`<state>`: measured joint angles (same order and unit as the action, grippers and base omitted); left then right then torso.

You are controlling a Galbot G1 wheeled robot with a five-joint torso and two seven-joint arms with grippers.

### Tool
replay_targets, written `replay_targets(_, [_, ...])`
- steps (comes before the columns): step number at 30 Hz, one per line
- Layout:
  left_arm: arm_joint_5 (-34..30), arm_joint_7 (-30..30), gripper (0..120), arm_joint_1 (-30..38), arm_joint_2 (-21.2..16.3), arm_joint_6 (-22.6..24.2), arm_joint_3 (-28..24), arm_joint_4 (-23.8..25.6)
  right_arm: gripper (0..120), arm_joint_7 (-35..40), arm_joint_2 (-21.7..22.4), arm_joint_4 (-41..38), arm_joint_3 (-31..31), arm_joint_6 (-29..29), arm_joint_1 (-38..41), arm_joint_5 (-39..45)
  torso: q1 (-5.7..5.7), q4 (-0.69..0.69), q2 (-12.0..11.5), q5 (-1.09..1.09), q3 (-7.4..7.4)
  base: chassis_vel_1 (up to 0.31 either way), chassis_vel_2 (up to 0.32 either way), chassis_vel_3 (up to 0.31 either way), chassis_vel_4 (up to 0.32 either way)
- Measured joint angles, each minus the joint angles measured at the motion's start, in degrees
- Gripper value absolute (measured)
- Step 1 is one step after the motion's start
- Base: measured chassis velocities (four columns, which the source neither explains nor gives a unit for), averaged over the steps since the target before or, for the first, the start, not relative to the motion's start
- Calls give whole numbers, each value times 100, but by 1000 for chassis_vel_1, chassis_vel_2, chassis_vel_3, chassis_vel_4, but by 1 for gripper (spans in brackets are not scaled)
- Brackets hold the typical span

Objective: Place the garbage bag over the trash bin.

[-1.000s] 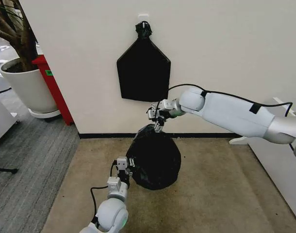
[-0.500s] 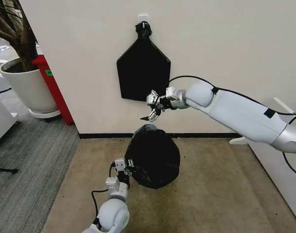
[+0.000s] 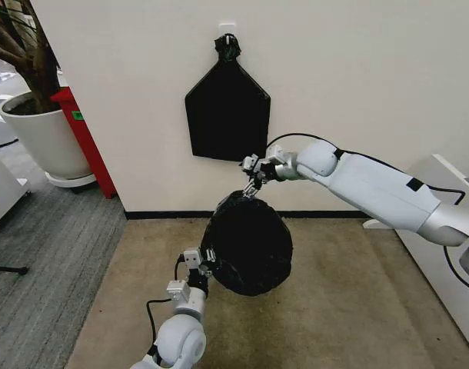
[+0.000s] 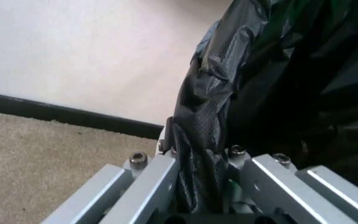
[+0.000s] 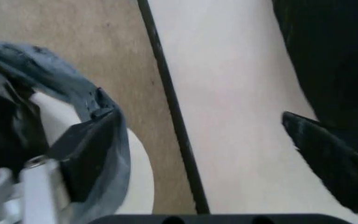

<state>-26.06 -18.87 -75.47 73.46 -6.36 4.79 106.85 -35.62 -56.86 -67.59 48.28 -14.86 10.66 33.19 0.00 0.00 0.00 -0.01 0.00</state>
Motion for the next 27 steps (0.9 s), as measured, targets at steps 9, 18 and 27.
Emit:
replay_targets(9, [29,22,1,30,-52,-20,13,30,57,234,185,-350,744,-299,296,1145,0,0,0,2,0,0,0,0,0])
replay_targets(18, [22,8,1,17,-91,-30,32,44,27,231,110,-350,1019,-332,527,1289,0,1,-1,1,0,0,0,0,0])
replay_targets(27, [10,-2,1,27,-89,-46,30,52,0,217,267,-587,1481,-346,719,1407,0,-1,-1,1,0,0,0,0,0])
